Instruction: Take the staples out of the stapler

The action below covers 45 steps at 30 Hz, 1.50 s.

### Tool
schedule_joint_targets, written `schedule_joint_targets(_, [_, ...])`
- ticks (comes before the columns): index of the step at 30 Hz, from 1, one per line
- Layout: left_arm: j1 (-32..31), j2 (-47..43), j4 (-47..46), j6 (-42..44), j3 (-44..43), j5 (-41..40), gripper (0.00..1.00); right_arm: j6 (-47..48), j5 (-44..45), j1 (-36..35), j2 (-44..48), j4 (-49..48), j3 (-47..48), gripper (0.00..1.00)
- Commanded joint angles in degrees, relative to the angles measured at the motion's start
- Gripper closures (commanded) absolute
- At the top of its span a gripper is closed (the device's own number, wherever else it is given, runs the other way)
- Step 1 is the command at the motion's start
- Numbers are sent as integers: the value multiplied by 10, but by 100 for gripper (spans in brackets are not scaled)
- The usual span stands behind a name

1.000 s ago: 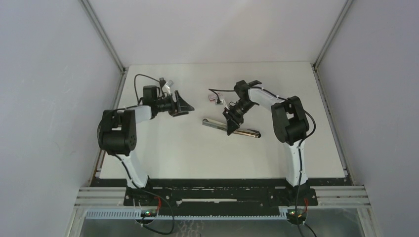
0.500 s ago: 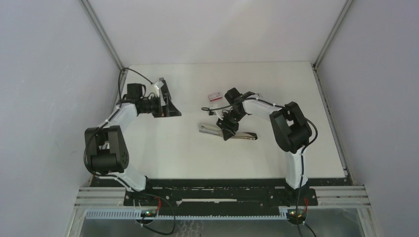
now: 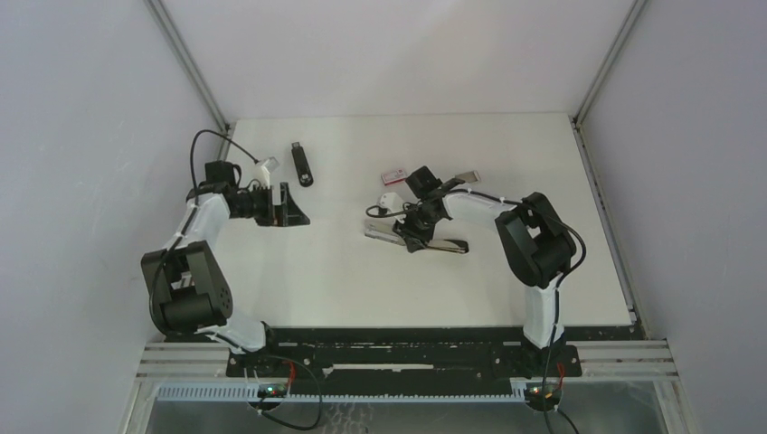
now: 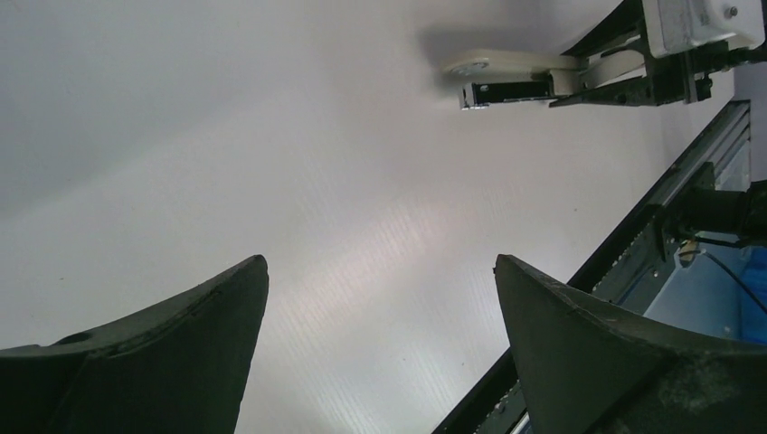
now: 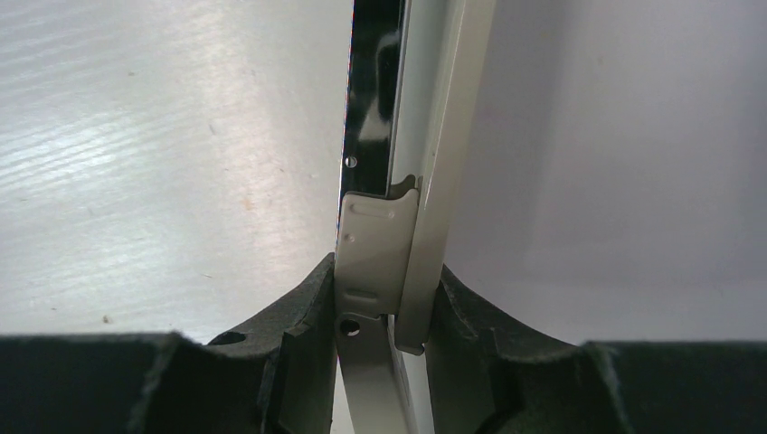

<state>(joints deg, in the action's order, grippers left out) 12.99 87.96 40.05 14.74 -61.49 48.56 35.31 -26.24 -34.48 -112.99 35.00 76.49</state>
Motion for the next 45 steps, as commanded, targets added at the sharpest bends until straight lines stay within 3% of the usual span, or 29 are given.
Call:
schedule_joint_targets(1, [11, -32, 3, 41, -3, -2, 0, -6, 48, -14, 47, -57, -7, 99])
schedule_joint_targets(16, [16, -53, -18, 46, 31, -5, 0, 28, 172, -90, 75, -132, -74, 99])
schedule_joint_targets(45, [18, -43, -27, 49, 40, 12, 0, 60, 260, -130, 99, -231, -152, 100])
